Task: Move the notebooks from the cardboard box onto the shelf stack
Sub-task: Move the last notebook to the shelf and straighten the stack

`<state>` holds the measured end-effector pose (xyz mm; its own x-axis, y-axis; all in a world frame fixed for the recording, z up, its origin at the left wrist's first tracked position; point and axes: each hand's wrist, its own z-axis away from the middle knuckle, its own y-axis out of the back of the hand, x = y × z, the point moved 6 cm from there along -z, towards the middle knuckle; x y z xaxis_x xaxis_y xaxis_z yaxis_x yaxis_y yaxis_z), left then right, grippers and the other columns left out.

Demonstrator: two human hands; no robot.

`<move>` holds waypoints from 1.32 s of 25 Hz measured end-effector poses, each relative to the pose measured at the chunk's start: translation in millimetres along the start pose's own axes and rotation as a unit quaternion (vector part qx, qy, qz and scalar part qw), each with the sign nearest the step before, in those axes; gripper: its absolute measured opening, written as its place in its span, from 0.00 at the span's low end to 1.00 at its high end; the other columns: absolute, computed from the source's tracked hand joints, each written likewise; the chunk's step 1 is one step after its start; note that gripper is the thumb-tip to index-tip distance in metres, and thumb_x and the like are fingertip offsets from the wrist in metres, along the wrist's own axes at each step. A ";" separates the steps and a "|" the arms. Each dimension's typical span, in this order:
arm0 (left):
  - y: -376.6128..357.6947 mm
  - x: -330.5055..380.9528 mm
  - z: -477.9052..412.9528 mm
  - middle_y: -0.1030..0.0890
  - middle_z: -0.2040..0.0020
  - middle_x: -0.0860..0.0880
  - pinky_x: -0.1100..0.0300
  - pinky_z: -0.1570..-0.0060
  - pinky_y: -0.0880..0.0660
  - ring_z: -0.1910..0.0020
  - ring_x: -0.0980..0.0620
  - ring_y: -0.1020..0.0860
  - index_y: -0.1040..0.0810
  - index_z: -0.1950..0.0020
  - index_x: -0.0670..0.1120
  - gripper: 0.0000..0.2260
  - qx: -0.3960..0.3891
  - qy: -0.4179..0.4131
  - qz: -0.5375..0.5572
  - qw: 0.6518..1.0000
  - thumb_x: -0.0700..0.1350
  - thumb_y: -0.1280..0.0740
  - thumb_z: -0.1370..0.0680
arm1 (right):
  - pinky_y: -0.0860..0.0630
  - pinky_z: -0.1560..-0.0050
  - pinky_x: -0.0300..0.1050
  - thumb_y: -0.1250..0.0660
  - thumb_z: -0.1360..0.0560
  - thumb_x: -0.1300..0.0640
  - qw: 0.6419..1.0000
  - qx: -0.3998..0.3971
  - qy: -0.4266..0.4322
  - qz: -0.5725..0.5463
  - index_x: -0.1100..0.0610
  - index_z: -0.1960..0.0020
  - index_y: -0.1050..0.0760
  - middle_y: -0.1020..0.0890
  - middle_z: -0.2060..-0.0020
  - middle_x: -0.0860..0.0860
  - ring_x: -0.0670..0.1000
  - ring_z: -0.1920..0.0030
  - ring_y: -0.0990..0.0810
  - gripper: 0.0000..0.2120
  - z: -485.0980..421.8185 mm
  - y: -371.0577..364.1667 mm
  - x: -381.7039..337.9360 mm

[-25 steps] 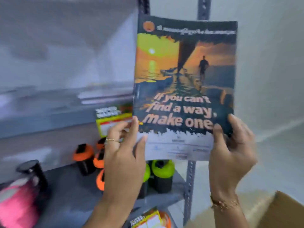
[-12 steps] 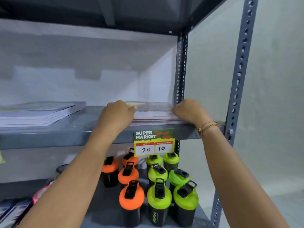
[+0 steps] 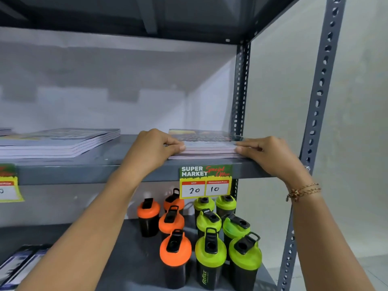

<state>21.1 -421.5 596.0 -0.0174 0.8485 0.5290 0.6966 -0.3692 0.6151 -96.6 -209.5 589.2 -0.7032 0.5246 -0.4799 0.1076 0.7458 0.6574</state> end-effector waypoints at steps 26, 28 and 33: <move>-3.4 4.0 3.3 0.17 0.40 0.46 0.68 0.48 0.35 0.41 0.51 0.22 0.19 0.40 0.45 0.14 0.039 -0.011 -0.033 0.999 0.44 0.29 0.25 | 0.31 0.36 0.42 0.31 0.27 0.52 0.997 0.057 -0.030 0.040 0.55 0.40 0.22 0.20 0.38 0.55 0.53 0.36 0.24 0.17 7.7 8.7 5.9; -2.6 5.5 6.0 0.17 0.41 0.46 0.69 0.49 0.35 0.41 0.52 0.22 0.19 0.40 0.45 0.14 0.065 -0.008 -0.027 0.997 0.43 0.29 0.26 | 0.31 0.35 0.42 0.30 0.27 0.52 0.997 0.062 -0.032 0.032 0.56 0.40 0.22 0.20 0.38 0.55 0.53 0.36 0.25 0.17 8.5 9.2 5.1; -0.2 1.3 11.3 0.17 0.41 0.48 0.70 0.47 0.35 0.42 0.53 0.21 0.19 0.40 0.45 0.14 0.089 0.005 -0.016 0.996 0.43 0.29 0.26 | 0.31 0.38 0.39 0.29 0.28 0.54 0.996 0.079 -0.035 0.016 0.57 0.41 0.21 0.20 0.39 0.55 0.53 0.36 0.25 0.16 10.4 11.6 5.2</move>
<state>29.0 -416.0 589.9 -0.0487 0.8543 0.5175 0.8114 -0.2682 0.5192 -91.7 -193.9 588.3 -0.6480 0.5716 -0.5033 0.2413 0.7809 0.5761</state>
